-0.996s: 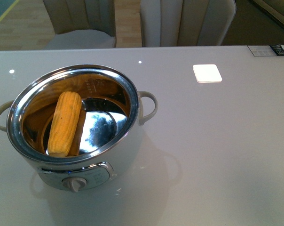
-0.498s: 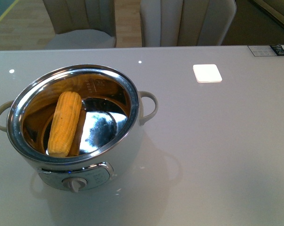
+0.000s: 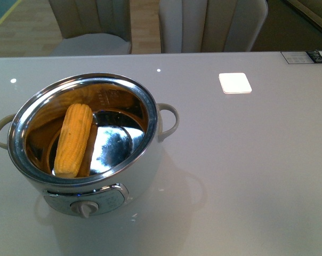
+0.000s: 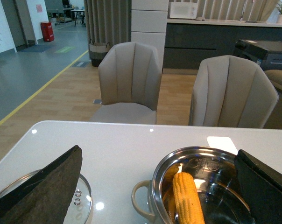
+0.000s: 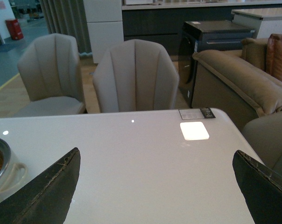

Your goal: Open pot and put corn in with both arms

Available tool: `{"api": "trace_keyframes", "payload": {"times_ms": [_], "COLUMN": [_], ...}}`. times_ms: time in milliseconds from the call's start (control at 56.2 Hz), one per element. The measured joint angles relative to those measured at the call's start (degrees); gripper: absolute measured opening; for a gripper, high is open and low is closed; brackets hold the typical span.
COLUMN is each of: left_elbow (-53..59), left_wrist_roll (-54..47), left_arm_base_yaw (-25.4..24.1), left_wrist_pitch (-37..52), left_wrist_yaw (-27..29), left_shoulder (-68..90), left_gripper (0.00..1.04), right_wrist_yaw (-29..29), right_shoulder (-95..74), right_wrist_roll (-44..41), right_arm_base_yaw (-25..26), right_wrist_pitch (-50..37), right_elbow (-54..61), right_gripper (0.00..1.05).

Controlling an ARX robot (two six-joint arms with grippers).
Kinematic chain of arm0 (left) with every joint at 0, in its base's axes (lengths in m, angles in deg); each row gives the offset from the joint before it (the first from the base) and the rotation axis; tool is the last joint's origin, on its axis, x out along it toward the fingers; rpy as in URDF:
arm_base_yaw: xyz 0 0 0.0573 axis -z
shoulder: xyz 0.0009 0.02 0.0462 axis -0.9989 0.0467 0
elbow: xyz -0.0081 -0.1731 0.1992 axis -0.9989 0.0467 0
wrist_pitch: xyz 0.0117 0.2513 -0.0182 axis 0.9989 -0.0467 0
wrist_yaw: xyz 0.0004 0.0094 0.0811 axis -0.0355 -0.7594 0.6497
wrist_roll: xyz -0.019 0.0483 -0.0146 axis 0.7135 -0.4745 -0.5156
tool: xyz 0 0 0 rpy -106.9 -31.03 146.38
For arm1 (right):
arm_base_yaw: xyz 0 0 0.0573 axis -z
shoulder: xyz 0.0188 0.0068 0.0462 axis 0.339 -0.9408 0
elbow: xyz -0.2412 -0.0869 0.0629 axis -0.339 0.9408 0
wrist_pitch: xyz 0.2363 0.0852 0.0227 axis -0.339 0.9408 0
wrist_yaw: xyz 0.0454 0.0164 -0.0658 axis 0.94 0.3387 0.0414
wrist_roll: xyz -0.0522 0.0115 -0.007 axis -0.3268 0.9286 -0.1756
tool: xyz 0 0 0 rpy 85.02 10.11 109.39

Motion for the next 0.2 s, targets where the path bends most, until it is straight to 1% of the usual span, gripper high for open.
{"api": "trace_keyframes", "payload": {"times_ms": [196], "left_elbow": [0.0], "left_wrist_roll": [0.0], "left_arm_base_yaw": [0.0], "left_wrist_pitch": [0.0], "left_wrist_yaw": [0.0], "left_shoulder": [0.0], "left_gripper": [0.98], "right_wrist_yaw": [0.0], "right_shoulder": [0.0], "right_wrist_roll": [0.0], "right_arm_base_yaw": [0.0], "right_wrist_pitch": [0.0], "right_elbow": [0.0], "right_gripper": [0.96]}}
